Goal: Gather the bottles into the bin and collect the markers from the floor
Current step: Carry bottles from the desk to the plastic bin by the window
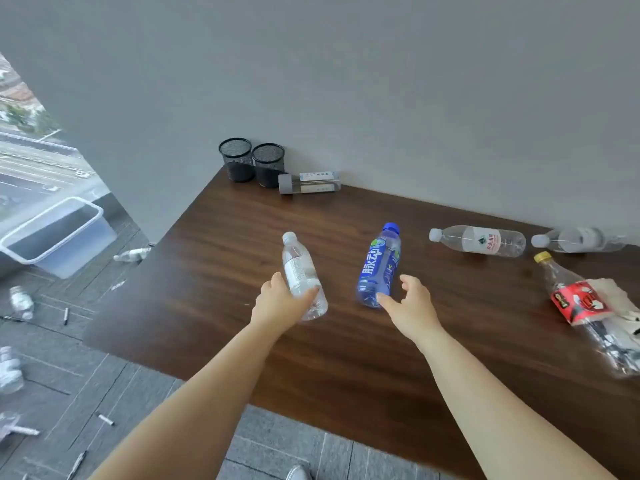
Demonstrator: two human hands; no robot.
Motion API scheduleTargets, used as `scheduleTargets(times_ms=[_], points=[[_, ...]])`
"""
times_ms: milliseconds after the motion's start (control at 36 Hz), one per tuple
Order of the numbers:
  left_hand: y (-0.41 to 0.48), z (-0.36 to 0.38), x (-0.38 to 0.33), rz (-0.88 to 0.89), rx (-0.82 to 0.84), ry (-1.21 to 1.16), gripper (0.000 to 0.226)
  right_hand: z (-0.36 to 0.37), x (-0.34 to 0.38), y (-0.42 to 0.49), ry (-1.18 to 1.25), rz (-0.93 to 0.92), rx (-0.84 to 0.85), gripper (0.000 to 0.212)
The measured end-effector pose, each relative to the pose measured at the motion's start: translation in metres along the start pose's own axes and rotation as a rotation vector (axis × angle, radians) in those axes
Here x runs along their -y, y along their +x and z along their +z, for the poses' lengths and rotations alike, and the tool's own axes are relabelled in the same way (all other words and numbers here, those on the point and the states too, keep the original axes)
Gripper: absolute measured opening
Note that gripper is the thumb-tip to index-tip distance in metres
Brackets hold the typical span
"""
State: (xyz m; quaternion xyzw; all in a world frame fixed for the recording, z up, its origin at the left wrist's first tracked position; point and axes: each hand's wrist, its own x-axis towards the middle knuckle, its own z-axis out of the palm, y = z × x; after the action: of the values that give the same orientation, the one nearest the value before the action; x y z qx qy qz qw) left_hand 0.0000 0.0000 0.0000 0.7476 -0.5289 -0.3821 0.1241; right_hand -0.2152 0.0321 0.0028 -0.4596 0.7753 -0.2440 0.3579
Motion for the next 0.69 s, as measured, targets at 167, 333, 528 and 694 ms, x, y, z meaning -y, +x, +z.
scheduleTargets(times_ms=[167, 333, 528, 694], points=[[0.042, 0.02, -0.021, -0.157, 0.046, 0.079, 0.09, 0.003, 0.01, 0.04, -0.002, 0.075, 0.016, 0.079], [0.059, 0.041, -0.029, -0.232, -0.021, 0.159, 0.095, 0.016, 0.008, 0.089, 0.051, 0.181, 0.057, 0.109], [0.055, 0.055, -0.037, -0.322, -0.102, 0.113, 0.071, 0.027, 0.002, 0.113, 0.051, 0.217, 0.068, 0.11], [0.032, 0.041, -0.024, -0.374, -0.202, -0.06, 0.063, 0.034, 0.007, 0.116, 0.223, 0.254, 0.186, 0.095]])
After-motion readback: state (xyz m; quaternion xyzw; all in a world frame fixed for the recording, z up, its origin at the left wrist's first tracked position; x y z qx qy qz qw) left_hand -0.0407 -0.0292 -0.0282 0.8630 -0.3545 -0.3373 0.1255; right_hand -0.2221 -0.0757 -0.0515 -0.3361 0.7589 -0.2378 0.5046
